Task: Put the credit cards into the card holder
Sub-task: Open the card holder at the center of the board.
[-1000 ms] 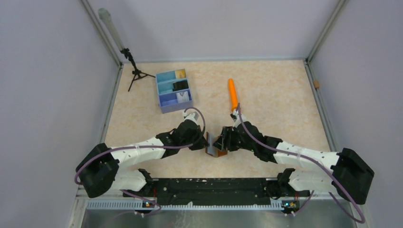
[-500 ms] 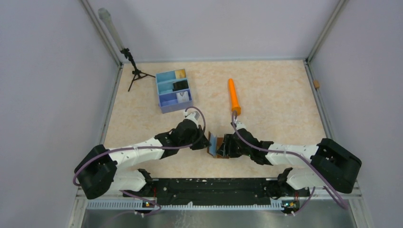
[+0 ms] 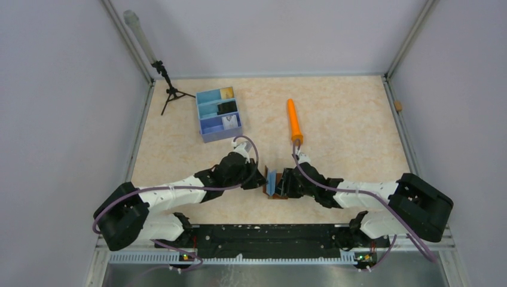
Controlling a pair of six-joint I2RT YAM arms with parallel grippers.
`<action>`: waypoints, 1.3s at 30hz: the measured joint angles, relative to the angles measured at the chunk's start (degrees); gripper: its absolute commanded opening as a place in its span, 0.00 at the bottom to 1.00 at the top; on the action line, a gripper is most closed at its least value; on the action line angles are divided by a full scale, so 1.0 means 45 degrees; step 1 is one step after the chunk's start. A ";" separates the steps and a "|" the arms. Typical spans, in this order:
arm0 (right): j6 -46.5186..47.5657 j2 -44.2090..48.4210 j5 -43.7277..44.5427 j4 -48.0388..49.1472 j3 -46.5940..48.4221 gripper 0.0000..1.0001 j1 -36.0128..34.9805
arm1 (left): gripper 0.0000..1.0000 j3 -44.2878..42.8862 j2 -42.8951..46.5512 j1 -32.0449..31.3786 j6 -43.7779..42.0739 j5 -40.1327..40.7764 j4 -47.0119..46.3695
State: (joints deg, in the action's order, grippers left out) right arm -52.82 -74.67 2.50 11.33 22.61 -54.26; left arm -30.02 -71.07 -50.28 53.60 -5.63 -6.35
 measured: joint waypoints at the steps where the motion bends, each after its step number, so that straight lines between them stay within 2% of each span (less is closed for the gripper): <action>1: -0.0039 0.0010 0.0010 0.0039 -0.0024 0.42 0.0000 | 0.13 0.0015 0.0000 0.0000 0.0000 -0.0029 -0.0034; 6: -0.0107 0.0010 0.0058 0.0029 -0.0024 0.42 0.0000 | 0.00 0.0068 -0.0010 0.0000 -0.0010 -0.0117 -0.0180; 11: -0.0185 0.0345 0.0442 -0.0452 -0.0024 0.47 -0.0019 | 0.00 -0.0136 -0.0019 0.0000 0.0097 0.0622 0.0602; 16: -0.0029 0.1768 0.1404 -0.2429 -0.0019 0.50 -0.0019 | 0.00 -0.0243 -0.0107 -0.0005 0.0209 0.1200 0.1428; 20: 0.0316 0.3303 0.1957 -0.4041 0.0175 0.48 -0.0019 | 0.00 -0.0257 -0.0102 -0.0005 0.0311 0.1423 0.1724; 24: 0.0894 0.4478 0.1996 -0.4600 0.0821 0.42 -0.0019 | 0.00 -0.0257 -0.0102 -0.0005 0.0384 0.1467 0.1792; 29: 0.1520 0.4367 0.1316 -0.4206 0.1457 0.36 -0.0019 | 0.00 -0.0257 -0.0102 -0.0005 0.0393 0.1467 0.1792; 39: 0.1836 0.2312 -0.0763 -0.1919 0.1627 0.31 -0.0437 | 0.00 -0.0253 -0.0102 -0.0005 0.0520 0.1433 0.1613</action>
State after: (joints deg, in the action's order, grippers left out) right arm -44.56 -64.27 -0.93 2.70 29.93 -56.23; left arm -31.16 -71.53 -50.30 55.94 0.82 0.91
